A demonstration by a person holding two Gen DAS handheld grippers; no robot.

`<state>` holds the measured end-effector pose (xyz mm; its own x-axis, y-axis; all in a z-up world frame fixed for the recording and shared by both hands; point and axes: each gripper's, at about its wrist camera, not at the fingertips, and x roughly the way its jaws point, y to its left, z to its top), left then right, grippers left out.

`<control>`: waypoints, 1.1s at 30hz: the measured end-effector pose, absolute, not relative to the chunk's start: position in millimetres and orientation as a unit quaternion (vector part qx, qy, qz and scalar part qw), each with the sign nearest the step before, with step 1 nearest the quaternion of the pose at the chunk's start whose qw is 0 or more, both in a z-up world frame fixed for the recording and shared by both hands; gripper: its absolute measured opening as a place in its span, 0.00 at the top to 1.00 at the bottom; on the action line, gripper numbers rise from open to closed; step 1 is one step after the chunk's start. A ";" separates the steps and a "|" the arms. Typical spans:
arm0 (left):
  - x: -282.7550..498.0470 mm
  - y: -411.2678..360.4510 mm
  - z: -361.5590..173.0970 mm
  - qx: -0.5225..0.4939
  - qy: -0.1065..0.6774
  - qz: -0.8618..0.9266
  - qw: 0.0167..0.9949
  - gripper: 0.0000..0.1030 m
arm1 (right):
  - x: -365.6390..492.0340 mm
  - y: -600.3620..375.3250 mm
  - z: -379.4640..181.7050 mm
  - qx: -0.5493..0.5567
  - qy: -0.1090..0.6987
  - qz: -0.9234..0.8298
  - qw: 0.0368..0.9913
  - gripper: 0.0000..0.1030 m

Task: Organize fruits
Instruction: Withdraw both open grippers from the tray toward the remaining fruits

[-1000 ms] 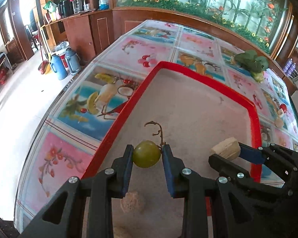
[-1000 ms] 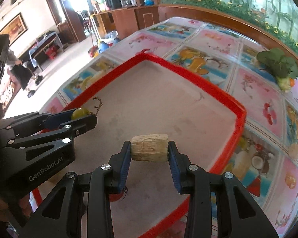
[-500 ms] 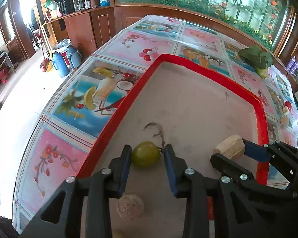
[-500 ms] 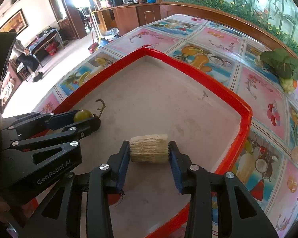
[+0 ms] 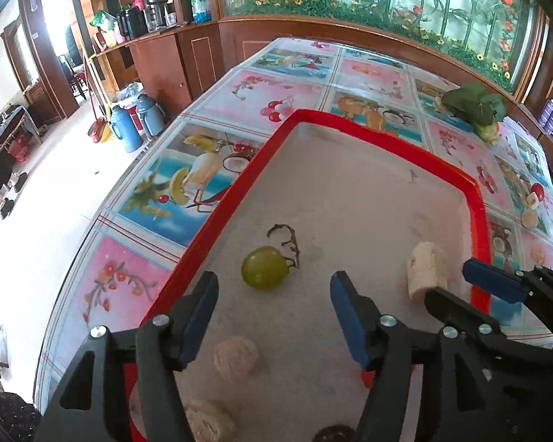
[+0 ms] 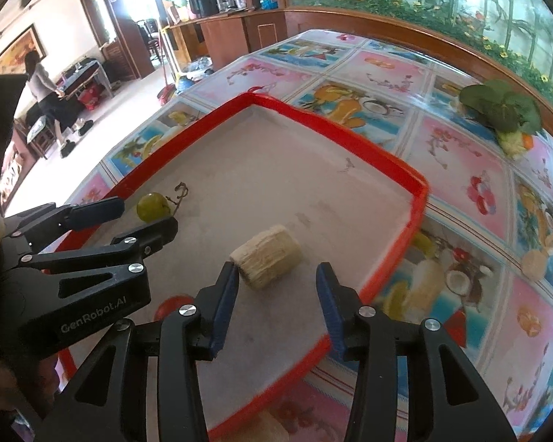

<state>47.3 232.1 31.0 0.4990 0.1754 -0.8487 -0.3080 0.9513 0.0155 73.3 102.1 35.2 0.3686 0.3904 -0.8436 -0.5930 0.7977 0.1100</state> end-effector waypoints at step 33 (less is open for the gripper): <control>55.8 -8.0 51.7 0.025 0.476 -0.012 0.879 0.24 | 9.6 -210.0 56.7 -0.006 0.456 0.119 0.882 0.51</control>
<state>55.8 -8.0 51.7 0.5457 0.0031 -0.8380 0.0436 0.9985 0.0322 9.6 -210.0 56.7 0.5559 0.2053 -0.8055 -0.2154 0.9715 0.0989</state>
